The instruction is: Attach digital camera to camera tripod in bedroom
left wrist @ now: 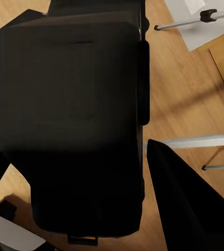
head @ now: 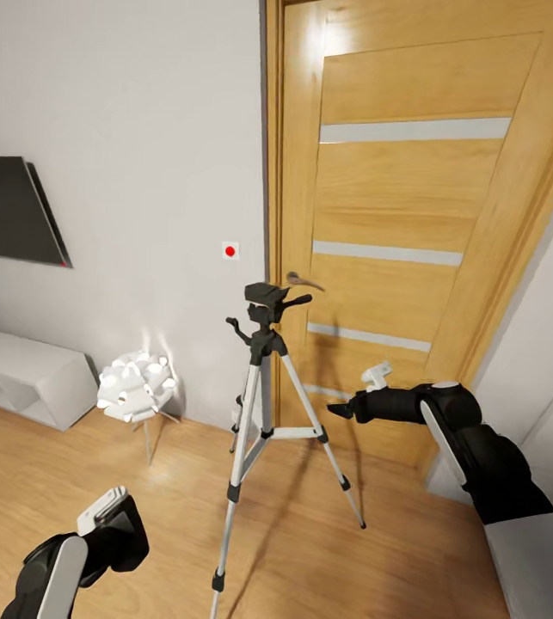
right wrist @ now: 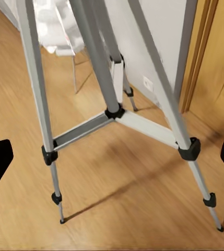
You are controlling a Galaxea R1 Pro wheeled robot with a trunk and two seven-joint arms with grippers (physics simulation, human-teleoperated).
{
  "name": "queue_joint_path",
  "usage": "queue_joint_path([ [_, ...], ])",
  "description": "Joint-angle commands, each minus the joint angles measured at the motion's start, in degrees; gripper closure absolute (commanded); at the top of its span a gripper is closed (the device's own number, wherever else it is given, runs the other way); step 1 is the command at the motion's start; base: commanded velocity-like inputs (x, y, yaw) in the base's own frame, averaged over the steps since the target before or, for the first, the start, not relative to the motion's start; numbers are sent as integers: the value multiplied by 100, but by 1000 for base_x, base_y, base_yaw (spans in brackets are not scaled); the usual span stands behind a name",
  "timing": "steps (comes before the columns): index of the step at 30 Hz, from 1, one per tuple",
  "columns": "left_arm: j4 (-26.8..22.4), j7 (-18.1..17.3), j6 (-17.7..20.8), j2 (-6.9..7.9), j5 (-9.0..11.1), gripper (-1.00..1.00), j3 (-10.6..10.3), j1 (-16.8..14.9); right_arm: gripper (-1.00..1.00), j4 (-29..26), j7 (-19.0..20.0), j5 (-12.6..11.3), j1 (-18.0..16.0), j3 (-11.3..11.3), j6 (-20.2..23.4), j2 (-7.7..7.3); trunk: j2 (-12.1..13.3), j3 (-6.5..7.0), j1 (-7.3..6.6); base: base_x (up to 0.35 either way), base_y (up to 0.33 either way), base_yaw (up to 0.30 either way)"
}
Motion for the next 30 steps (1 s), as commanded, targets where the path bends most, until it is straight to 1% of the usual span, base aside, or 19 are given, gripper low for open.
queue_joint_path([
  [1,-16,38,26,-5,50,100,12,-6,-100,-1,3,-22,41,8,25,-11,-12,-12,4,106,-271,3],
  [4,-28,36,26,-3,49,100,15,-3,-100,3,22,-28,158,15,-33,-26,-12,-12,4,113,-289,2],
  [7,-45,35,26,-2,48,100,18,0,-100,21,108,-7,281,38,-253,-33,-12,-12,4,119,-305,1],
  [11,-64,34,29,4,48,100,23,31,-100,70,300,31,400,67,-818,-38,-12,-12,4,138,-314,1],
  [12,-70,32,28,20,47,100,24,46,-100,158,403,44,441,79,-1104,-39,-12,-12,4,166,-309,0],
  [16,-76,29,25,49,47,100,28,62,-100,361,544,61,485,100,-1482,-37,-12,-12,4,181,-258,0],
  [17,-79,31,19,57,44,100,64,68,-100,435,579,68,496,107,-1590,-27,-12,-12,4,128,-142,0],
  [18,-88,32,17,63,47,100,188,72,-100,503,610,76,509,111,-1722,-13,-12,-12,4,66,-73,0],
  [19,-92,32,19,65,51,100,268,72,-100,532,621,81,516,111,-1789,-4,-12,-12,4,42,-46,0],
  [23,-95,33,22,67,53,100,343,76,-100,571,631,110,524,112,-1869,6,-12,-12,4,26,-29,0],
  [24,-96,33,24,66,55,100,382,75,-100,592,636,173,541,112,-1914,12,-12,-12,4,11,-12,0],
  [30,-98,33,25,64,55,100,411,74,-100,613,640,326,561,118,-1948,24,-12,-10,4,5,-6,23],
])
